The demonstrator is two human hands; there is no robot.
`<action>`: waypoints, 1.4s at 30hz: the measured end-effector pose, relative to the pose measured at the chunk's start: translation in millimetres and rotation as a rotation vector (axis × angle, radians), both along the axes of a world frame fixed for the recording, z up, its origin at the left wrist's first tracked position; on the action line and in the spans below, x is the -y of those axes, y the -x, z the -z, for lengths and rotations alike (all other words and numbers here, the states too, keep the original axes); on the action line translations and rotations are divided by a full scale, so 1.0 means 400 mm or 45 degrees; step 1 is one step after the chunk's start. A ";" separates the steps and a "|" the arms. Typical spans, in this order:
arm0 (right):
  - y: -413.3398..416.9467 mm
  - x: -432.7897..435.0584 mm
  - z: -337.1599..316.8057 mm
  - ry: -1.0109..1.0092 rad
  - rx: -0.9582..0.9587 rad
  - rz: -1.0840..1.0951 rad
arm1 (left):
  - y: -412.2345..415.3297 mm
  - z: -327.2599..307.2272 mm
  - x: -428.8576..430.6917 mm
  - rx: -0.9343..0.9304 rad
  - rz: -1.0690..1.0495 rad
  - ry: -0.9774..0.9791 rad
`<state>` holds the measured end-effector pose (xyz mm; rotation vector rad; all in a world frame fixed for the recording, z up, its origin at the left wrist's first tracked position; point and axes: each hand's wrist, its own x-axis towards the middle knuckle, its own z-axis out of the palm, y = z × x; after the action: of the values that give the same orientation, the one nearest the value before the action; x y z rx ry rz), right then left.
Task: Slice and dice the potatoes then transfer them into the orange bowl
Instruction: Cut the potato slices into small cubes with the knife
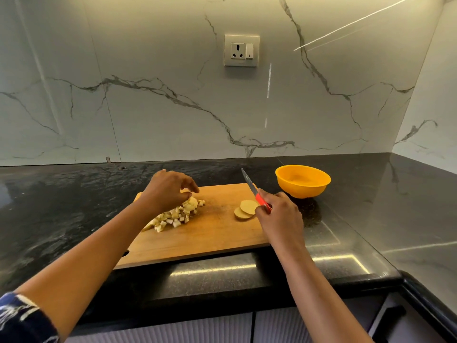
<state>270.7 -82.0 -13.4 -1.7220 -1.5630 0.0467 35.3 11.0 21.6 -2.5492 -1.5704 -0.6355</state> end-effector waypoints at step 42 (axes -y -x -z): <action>0.059 0.061 0.000 0.111 0.163 -0.235 | -0.094 0.074 0.116 -0.268 -0.234 0.184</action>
<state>247.2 -106.3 -13.4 -1.6703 -1.8359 0.1002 73.0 -35.6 -7.9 -2.4311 -1.8037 -0.2345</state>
